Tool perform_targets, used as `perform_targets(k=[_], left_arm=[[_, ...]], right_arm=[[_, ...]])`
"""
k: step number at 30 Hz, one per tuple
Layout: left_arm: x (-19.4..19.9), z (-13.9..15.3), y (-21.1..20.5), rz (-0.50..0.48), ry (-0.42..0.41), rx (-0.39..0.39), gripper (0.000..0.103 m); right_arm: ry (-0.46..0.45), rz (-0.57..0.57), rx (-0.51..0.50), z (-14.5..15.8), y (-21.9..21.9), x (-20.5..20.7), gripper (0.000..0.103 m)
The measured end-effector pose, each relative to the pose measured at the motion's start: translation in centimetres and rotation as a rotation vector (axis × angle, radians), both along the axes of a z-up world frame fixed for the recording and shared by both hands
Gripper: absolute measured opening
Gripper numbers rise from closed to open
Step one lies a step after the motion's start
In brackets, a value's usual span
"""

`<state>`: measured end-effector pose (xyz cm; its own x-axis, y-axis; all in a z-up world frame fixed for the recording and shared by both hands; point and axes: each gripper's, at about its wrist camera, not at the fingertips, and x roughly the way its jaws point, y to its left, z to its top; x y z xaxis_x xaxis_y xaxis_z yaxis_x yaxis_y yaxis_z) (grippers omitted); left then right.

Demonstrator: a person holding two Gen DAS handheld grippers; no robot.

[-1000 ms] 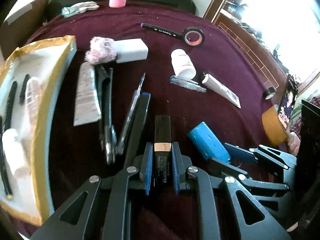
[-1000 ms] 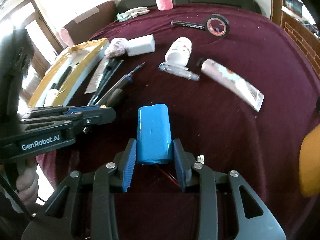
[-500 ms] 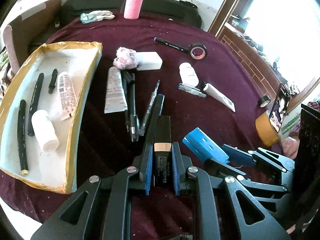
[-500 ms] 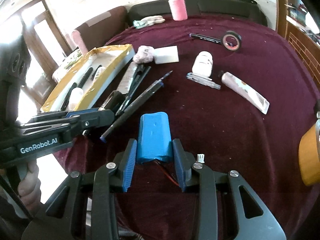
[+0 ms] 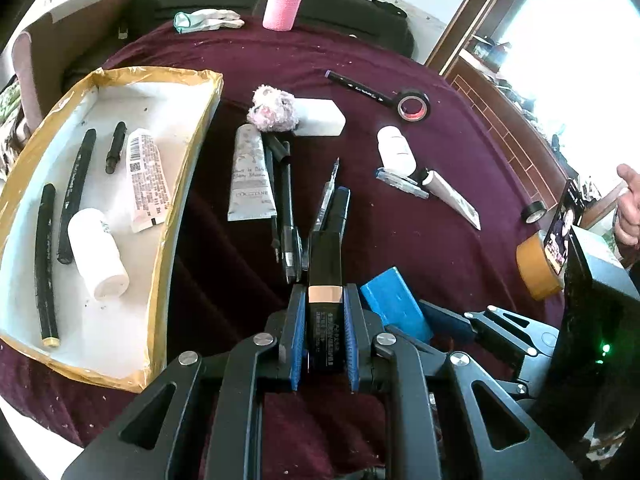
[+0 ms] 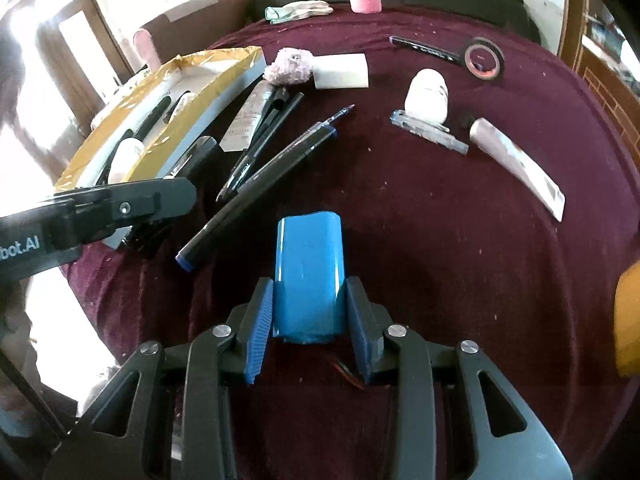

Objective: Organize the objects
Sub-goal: 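Lift and carry the battery and cosmetic tube with both tools over the tray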

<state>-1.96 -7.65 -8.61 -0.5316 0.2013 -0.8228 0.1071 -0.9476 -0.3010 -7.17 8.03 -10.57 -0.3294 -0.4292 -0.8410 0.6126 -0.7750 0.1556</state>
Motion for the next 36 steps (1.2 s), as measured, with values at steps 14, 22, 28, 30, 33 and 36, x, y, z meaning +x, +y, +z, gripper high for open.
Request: perform_targets(k=[14, 22, 28, 30, 33, 36], left_arm=[[0.8, 2.4, -2.4, 0.047, 0.056, 0.028, 0.014], [1.1, 3.4, -4.0, 0.085, 0.065, 0.01, 0.014], [1.6, 4.6, -6.4, 0.131, 0.071, 0.009, 0.014], [1.6, 4.8, -7.2, 0.147, 0.07, 0.005, 0.014], [1.6, 5.1, -8.6, 0.173, 0.069, 0.006, 0.014], [1.6, 5.2, -9.7, 0.193, 0.068, -0.003, 0.014]], right_arm=[[-0.013, -0.051, -0.182, 3.6, 1.5, -1.1, 0.033], [0.006, -0.021, -0.191, 4.9, -0.3, -0.5, 0.033], [-0.005, 0.004, -0.219, 5.8, -1.5, -0.3, 0.033], [-0.004, 0.021, -0.226, 6.2, -2.2, -0.2, 0.033], [0.007, 0.045, -0.225, 6.4, -3.3, 0.0, 0.033], [0.007, 0.069, -0.229, 6.7, -4.4, 0.1, 0.033]])
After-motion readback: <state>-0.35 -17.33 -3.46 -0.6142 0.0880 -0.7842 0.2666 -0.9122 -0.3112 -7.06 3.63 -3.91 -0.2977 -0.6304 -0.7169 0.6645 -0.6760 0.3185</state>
